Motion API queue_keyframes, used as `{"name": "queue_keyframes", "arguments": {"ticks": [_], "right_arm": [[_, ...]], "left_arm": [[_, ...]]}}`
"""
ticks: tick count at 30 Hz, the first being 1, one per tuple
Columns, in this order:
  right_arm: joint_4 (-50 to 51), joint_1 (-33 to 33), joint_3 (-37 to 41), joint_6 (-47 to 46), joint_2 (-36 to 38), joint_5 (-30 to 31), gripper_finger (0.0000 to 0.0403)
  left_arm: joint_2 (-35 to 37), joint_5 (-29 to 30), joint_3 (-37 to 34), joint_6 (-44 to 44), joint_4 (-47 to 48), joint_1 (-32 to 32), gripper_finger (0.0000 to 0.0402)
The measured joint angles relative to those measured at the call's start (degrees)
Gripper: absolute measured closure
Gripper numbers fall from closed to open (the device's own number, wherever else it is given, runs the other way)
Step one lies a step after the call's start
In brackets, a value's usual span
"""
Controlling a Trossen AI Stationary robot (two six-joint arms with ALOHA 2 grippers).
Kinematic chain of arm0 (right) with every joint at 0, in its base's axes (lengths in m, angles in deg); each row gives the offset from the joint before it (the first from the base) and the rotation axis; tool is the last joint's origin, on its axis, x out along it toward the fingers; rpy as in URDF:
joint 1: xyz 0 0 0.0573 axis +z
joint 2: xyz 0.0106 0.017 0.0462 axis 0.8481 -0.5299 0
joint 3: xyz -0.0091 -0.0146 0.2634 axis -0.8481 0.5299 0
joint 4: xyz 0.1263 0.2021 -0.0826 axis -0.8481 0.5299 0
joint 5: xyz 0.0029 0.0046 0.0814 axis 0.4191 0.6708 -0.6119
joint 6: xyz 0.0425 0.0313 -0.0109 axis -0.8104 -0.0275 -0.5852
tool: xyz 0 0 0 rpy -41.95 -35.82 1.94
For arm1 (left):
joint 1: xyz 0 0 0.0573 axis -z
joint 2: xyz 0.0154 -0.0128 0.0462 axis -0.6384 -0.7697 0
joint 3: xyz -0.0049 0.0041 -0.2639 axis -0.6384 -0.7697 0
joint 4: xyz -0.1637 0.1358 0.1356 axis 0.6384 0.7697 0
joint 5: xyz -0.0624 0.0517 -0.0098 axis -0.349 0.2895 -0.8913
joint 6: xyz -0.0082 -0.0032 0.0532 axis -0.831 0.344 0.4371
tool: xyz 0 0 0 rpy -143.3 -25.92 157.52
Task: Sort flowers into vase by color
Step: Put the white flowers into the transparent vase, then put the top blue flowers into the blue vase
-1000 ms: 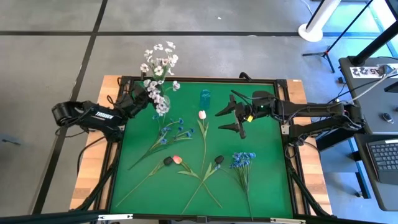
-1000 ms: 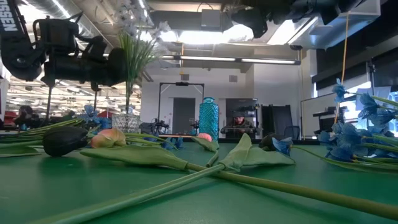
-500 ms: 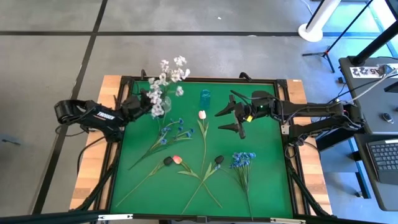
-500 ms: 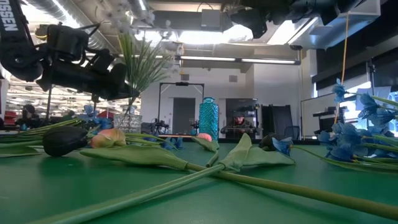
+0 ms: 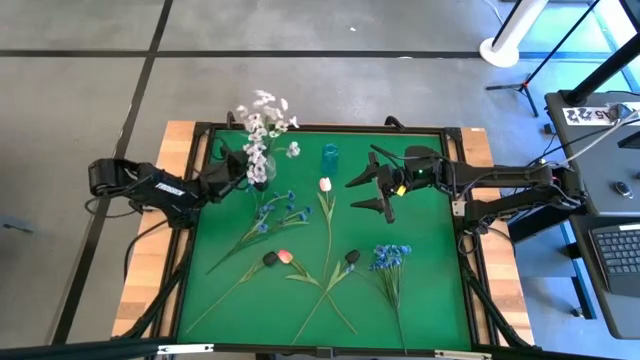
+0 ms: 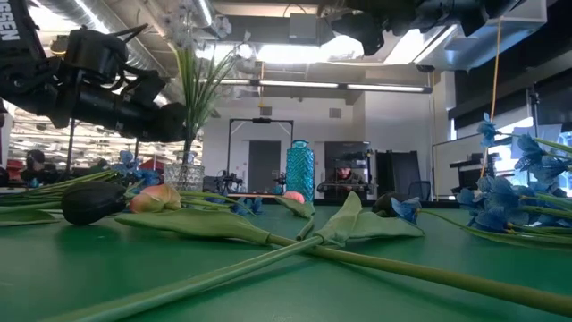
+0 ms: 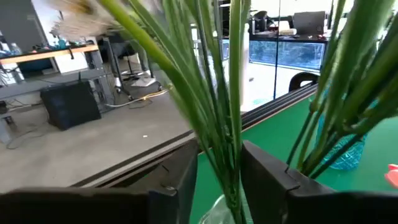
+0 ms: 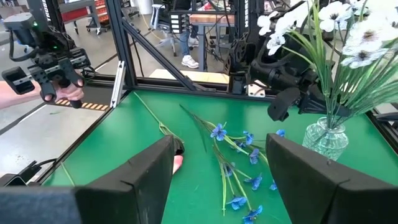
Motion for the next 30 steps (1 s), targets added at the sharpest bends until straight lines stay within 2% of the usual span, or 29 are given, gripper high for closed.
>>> {"name": "queue_keyframes", "arguments": {"ticks": [6, 12, 21, 30], "right_arm": [[0.0, 0.0, 0.0, 0.0, 0.0, 0.0, 0.015], [0.0, 0.0, 0.0, -0.1, 0.0, 0.0, 0.015], [0.0, 0.0, 0.0, -0.1, 0.0, 0.0, 0.015], [0.0, 0.0, 0.0, -0.1, 0.0, 0.0, 0.015]], "left_arm": [[2.3, 2.8, 0.0, -0.5, 4.0, 2.6, 0.0232], [6.6, 9.3, 0.0, -4.2, 14.1, 6.5, 0.0197], [16.8, 19.3, 0.0, -4.8, 22.6, 14.2, 0.0191], [29.5, 22.6, 0.0, -4.8, 26.8, 27.3, 0.0191]]}}
